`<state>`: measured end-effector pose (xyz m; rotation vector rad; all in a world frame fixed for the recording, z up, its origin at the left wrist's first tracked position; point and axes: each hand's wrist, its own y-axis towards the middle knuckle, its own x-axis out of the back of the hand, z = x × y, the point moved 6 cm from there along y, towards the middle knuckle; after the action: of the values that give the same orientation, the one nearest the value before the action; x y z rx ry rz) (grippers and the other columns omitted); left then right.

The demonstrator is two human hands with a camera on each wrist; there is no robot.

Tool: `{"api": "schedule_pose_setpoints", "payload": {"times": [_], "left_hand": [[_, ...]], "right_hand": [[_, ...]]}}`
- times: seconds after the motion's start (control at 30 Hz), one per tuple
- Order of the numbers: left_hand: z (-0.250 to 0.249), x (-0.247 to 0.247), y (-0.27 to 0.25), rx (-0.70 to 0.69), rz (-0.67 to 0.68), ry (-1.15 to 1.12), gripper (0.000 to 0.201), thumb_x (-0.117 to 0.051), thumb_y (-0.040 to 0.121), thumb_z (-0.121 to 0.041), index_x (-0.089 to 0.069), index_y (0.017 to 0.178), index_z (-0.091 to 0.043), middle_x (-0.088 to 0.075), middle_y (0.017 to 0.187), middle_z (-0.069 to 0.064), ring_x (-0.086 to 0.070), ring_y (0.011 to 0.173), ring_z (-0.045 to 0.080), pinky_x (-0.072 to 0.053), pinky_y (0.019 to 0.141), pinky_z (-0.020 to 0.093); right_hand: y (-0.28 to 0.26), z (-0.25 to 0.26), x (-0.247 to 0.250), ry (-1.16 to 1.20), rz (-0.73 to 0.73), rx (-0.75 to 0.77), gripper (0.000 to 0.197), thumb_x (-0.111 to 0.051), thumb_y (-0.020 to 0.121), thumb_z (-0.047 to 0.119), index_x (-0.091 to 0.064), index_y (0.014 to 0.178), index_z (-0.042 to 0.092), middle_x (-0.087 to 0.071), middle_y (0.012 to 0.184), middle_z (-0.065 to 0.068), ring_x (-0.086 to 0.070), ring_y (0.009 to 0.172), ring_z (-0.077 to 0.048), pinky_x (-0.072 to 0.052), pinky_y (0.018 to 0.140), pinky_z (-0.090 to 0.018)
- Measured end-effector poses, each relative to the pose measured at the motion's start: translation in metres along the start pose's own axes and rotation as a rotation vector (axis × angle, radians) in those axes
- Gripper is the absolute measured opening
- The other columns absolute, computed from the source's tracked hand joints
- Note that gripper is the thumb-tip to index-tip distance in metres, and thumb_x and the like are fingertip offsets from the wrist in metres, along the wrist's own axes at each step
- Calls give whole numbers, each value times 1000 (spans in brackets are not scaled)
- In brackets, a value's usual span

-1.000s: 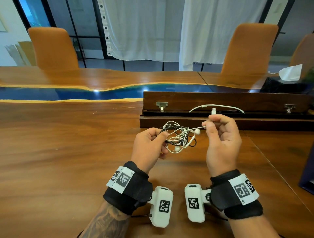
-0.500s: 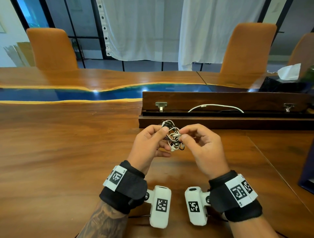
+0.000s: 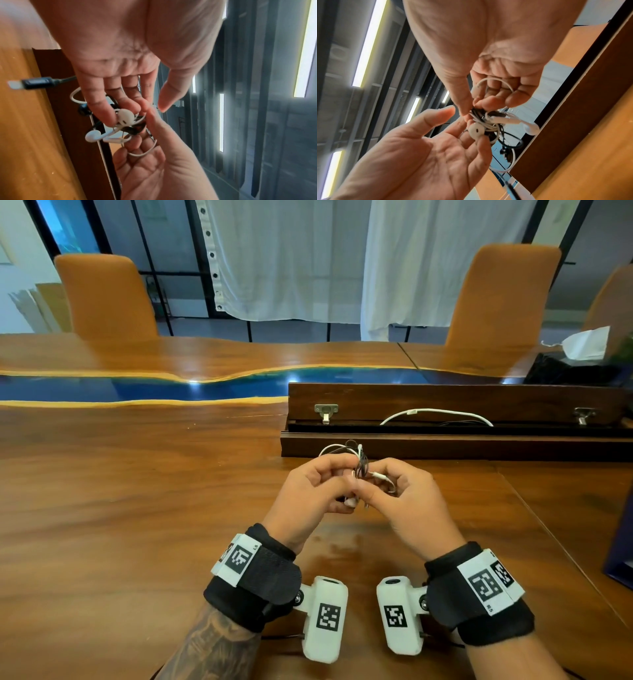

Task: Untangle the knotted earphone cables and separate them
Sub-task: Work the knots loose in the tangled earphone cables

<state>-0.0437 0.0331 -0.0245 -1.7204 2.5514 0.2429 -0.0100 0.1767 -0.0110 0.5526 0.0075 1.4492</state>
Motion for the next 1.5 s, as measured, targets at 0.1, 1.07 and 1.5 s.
{"api": "schedule_pose_setpoints", "payload": {"times": [0.1,1.07,1.5], "left_hand": [[-3,-5,-1,-73,45,83,41,-56,91,13,-64,124,-11,-64,105,15,-64,91,17,-58,76,28],[-16,-2,-8,-321,-133,146,21,-66,93,-3,-69,109,-16,-71,99,3,-68,87,20,-59,68,30],[-16,2,-6,-366,-178,287,24,-66,90,3,-68,107,-12,-70,100,-1,-67,91,12,-59,70,30]], "right_hand": [[2,-3,6,54,-17,-13,7,-69,94,18,-76,92,20,-71,77,10,-63,73,-3,-49,66,-16],[2,-6,3,308,-75,-110,12,-59,98,4,-64,109,8,-74,80,-6,-71,69,-18,-58,60,-26],[3,-7,5,249,-109,-36,17,-66,93,2,-71,102,16,-74,81,4,-69,73,-9,-55,63,-21]]}}
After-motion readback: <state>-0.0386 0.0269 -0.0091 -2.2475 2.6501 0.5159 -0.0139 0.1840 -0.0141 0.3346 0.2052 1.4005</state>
